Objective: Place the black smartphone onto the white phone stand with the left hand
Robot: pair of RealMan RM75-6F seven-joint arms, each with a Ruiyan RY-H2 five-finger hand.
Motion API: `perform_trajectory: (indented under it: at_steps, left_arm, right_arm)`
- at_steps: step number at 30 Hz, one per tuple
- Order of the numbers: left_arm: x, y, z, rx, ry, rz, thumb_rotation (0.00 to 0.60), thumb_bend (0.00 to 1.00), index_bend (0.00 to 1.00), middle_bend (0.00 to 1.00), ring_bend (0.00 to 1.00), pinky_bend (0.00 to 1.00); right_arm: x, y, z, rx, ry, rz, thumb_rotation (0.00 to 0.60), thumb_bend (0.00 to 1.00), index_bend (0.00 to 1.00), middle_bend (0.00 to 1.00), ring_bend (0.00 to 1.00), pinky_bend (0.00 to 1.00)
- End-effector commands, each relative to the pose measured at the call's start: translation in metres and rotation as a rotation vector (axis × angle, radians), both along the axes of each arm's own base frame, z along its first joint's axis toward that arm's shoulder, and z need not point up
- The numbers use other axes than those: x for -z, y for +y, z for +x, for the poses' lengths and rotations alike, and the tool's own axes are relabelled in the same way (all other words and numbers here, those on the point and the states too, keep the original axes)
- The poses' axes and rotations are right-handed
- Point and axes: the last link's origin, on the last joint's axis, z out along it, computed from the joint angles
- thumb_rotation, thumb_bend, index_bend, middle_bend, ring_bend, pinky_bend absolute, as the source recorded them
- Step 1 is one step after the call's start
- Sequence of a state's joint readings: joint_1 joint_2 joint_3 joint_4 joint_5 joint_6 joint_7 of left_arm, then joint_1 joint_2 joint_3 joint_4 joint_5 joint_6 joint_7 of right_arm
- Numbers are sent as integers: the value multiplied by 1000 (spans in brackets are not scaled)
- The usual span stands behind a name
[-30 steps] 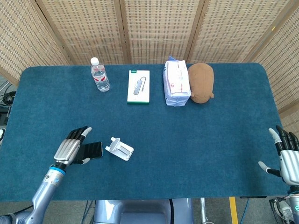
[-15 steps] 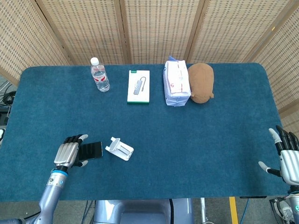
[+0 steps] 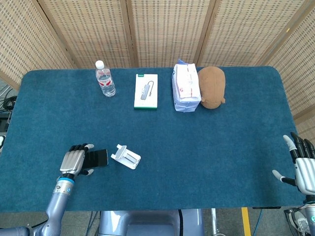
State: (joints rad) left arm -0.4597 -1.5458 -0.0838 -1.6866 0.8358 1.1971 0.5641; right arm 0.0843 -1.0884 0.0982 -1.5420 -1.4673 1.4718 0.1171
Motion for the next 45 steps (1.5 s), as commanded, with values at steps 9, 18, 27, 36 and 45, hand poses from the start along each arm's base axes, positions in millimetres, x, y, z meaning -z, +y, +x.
perform_trajectory:
  at_steps: [9, 18, 27, 36, 45]
  left_arm:
    - [7, 3, 0, -9, 20, 3, 600, 155, 208, 201, 173, 119]
    - [11, 4, 1, -27, 24, 1, 600, 163, 211, 203, 177, 119]
    - [14, 4, 0, -33, 25, 8, 600, 190, 311, 299, 276, 209]
    - [17, 5, -1, -42, 26, 13, 600, 189, 311, 299, 277, 209]
    - [19, 6, -2, -49, 28, 10, 600, 187, 311, 299, 277, 209]
  right_arm:
    - [0, -1, -1, 4, -3, 1, 600, 0, 0, 0, 0, 0]
    - [-1, -1, -1, 5, -7, 3, 600, 0, 0, 0, 0, 0]
    - [-1, -1, -2, 6, -8, 5, 600, 0, 0, 0, 0, 0]
    - [-1, -1, -2, 7, -13, 7, 600, 0, 0, 0, 0, 0]
    - [-1, -1, -2, 6, -15, 9, 600, 0, 0, 0, 0, 0]
